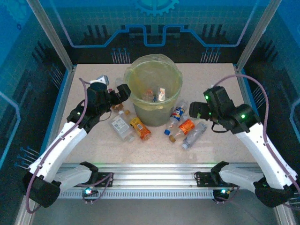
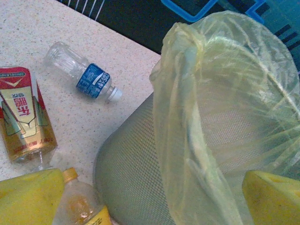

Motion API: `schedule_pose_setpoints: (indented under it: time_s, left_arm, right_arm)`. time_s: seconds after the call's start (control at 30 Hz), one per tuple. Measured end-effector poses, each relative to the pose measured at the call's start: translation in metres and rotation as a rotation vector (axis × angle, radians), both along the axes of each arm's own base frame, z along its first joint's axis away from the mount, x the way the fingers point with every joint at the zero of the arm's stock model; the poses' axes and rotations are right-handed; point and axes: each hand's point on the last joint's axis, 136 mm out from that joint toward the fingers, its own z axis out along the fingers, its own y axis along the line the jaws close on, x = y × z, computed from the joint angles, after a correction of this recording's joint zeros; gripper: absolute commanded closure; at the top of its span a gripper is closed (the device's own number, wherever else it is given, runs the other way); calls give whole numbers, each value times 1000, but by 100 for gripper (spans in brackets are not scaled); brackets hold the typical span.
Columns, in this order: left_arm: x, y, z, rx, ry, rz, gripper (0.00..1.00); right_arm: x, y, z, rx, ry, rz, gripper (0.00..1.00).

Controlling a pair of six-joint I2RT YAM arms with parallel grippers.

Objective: Put the plastic bottles in the bin

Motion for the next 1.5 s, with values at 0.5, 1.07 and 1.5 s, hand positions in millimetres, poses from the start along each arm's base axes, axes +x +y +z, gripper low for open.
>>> schedule_pose_setpoints:
  time_s: [0.5, 1.07, 1.5]
  left_arm:
    - [2, 5, -2, -12, 3, 28, 1]
    - [5, 6, -4, -31, 11, 43, 1]
    - [5, 5, -6, -32, 16, 44, 1]
  right_arm:
    - [-37, -6, -147, 66, 378, -167, 0]
    - [-26, -6, -201, 179, 454, -249, 11]
    - [-8, -8, -216, 202, 457, -279, 23]
